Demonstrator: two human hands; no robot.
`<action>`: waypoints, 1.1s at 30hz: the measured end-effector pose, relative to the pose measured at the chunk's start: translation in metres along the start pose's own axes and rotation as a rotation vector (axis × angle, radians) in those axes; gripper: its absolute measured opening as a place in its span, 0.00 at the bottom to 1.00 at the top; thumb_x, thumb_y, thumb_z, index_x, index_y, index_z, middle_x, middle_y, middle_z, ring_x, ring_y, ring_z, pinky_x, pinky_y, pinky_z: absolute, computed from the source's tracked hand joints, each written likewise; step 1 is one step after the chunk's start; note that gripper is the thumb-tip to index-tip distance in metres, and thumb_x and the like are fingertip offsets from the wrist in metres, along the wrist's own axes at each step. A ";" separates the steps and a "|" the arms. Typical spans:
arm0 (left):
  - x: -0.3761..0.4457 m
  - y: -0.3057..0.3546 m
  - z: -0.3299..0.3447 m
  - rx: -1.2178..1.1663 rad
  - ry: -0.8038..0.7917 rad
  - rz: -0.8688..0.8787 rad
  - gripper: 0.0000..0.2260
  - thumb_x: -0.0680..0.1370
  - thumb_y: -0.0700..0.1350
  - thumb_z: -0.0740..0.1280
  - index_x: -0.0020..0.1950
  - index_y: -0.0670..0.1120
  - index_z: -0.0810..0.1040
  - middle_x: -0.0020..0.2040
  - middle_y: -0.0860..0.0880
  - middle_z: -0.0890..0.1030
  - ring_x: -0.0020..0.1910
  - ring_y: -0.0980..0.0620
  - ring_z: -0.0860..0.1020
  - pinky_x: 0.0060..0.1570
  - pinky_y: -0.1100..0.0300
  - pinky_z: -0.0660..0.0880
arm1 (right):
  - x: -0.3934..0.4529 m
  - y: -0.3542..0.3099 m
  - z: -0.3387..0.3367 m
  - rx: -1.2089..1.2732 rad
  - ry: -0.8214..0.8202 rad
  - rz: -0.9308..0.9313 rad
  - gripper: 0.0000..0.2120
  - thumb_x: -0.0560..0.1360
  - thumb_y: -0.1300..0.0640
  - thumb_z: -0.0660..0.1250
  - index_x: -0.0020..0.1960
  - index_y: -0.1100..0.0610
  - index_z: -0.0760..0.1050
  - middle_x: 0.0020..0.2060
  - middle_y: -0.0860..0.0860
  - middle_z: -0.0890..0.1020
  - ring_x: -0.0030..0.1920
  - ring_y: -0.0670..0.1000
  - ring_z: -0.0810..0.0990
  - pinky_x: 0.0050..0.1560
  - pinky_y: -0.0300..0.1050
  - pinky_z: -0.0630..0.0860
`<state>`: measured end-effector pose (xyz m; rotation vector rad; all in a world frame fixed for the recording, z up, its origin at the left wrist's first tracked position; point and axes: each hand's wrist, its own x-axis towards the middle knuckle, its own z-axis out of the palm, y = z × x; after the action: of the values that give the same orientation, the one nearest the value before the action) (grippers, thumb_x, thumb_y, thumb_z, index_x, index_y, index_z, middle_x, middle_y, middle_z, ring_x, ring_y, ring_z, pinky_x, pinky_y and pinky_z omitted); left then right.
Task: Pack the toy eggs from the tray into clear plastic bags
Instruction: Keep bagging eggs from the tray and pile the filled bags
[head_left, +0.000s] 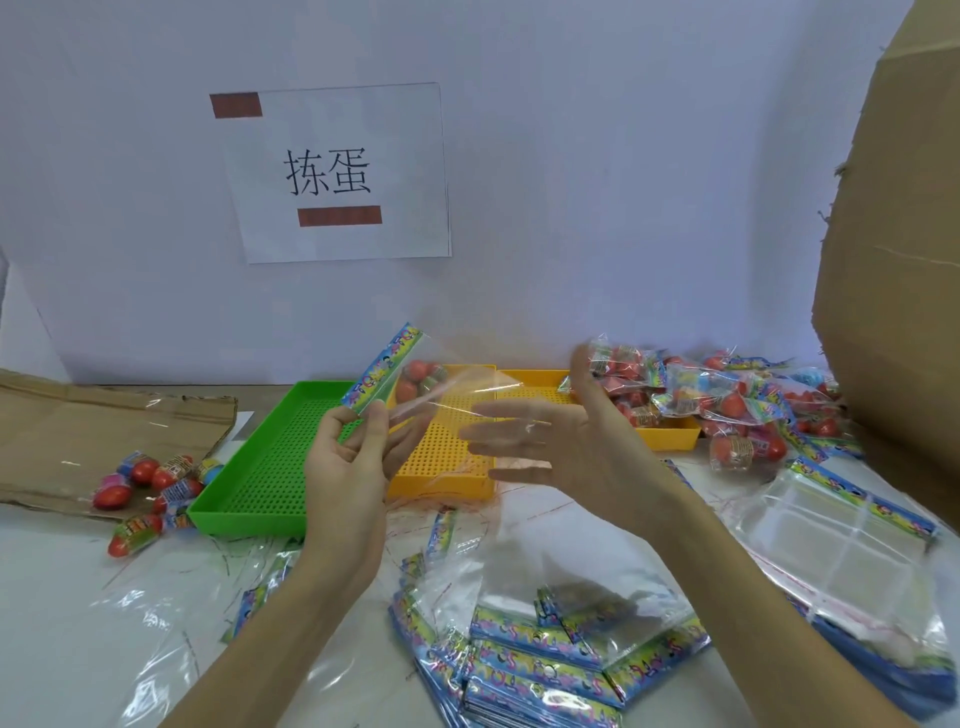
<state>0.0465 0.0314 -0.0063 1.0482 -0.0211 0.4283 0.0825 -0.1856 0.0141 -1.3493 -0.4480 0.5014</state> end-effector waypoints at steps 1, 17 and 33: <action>0.000 0.000 0.000 0.008 -0.010 0.004 0.05 0.85 0.45 0.65 0.56 0.45 0.71 0.55 0.40 0.88 0.56 0.45 0.87 0.49 0.64 0.82 | 0.000 0.000 0.000 0.005 0.003 0.016 0.46 0.71 0.21 0.51 0.69 0.54 0.79 0.67 0.56 0.81 0.67 0.59 0.80 0.68 0.62 0.75; 0.006 0.014 -0.008 0.165 -0.187 -0.207 0.22 0.76 0.43 0.75 0.67 0.45 0.73 0.51 0.39 0.88 0.42 0.43 0.86 0.41 0.53 0.84 | -0.008 0.000 -0.001 -0.384 0.228 -0.083 0.12 0.73 0.48 0.75 0.48 0.57 0.87 0.40 0.56 0.87 0.40 0.54 0.84 0.47 0.42 0.83; 0.007 0.008 -0.015 0.320 -0.091 -0.181 0.06 0.81 0.40 0.72 0.56 0.46 0.86 0.34 0.43 0.82 0.33 0.46 0.85 0.34 0.56 0.82 | -0.001 0.002 0.014 0.056 0.346 -0.076 0.18 0.85 0.44 0.59 0.68 0.55 0.72 0.50 0.62 0.87 0.46 0.60 0.88 0.45 0.47 0.84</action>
<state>0.0473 0.0493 -0.0060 1.3715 0.0630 0.2231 0.0738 -0.1746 0.0141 -1.3278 -0.1978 0.2084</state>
